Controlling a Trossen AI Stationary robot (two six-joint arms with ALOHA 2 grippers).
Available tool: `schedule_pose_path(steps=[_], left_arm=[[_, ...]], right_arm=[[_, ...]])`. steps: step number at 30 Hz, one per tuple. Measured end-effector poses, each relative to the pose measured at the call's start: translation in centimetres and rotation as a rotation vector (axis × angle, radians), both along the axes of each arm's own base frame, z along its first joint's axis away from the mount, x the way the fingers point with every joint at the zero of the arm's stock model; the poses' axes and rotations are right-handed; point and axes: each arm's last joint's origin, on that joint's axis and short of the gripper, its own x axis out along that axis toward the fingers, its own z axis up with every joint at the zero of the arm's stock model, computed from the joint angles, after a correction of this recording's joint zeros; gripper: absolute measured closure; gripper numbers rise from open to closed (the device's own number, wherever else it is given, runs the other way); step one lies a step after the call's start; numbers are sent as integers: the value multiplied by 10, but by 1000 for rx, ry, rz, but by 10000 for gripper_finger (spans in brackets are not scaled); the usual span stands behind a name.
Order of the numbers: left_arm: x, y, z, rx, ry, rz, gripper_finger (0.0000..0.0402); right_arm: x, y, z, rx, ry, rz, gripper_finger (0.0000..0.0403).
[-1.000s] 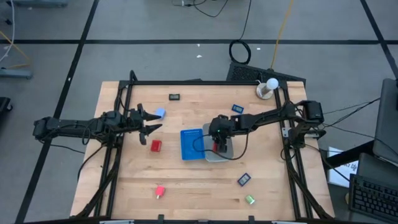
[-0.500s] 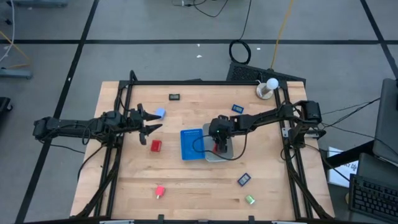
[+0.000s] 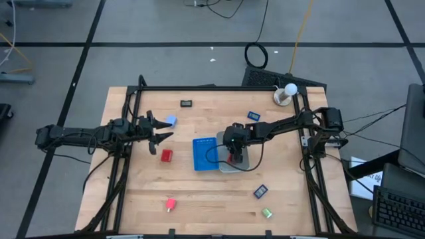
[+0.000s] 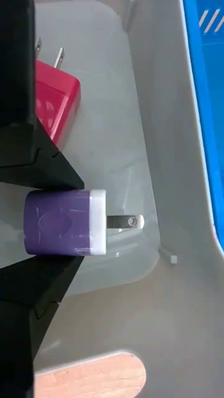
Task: Pick & Place Office items
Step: Put the violet charger adapter into the gray bin, then put the dark blue digital timer into the blue bin
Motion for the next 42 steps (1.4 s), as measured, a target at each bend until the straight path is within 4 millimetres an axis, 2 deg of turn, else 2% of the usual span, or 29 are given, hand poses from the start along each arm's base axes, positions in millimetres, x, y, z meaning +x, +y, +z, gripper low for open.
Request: schedule_pose_path(steps=[9, 22, 32, 42], left_arm=[[0, 0, 0, 0, 0, 0, 217], [0, 0, 0, 0, 0, 0, 217], [0, 0, 0, 0, 0, 0, 217], [0, 0, 0, 0, 0, 0, 217]], right_arm=[[0, 0, 0, 0, 0, 1, 246], [0, 0, 3, 1, -14, 4, 199], [-12, 4, 48, -6, -151, 15, 182], [-36, 34, 91, 2, -246, 111, 185]])
